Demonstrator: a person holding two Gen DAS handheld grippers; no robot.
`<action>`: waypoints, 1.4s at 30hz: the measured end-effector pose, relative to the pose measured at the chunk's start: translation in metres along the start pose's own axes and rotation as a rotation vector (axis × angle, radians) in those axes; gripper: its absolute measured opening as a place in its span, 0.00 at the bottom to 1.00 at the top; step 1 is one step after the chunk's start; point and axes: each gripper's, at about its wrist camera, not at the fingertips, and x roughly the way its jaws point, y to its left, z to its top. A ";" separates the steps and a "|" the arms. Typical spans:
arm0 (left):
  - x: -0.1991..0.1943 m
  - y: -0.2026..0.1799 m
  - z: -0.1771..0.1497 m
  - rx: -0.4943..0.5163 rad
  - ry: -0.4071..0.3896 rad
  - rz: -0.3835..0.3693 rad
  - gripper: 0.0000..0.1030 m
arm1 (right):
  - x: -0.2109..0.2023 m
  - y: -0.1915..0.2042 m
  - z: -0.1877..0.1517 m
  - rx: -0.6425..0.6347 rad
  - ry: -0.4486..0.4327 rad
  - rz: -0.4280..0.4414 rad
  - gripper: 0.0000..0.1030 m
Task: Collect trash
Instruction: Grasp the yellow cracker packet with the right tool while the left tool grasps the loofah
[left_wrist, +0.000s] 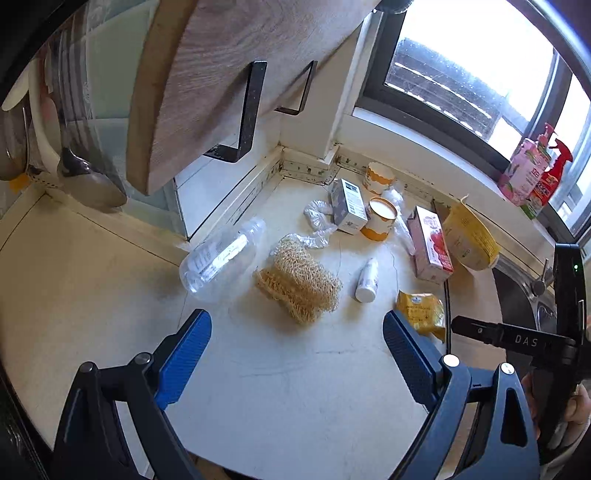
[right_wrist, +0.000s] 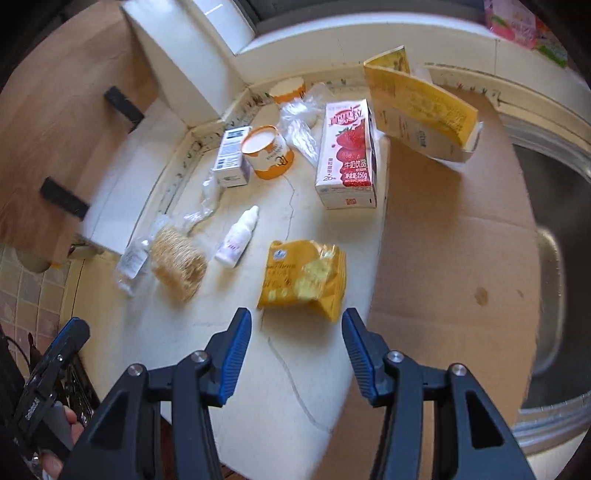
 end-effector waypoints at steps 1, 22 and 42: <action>0.008 -0.002 0.004 -0.013 -0.003 0.011 0.90 | 0.007 -0.002 0.005 0.001 0.010 0.004 0.50; 0.133 -0.006 0.022 -0.259 0.058 0.219 0.90 | 0.061 0.020 0.008 -0.237 0.094 0.010 0.07; 0.076 -0.019 0.003 -0.134 0.013 0.161 0.29 | 0.017 0.014 -0.008 -0.238 0.015 0.132 0.04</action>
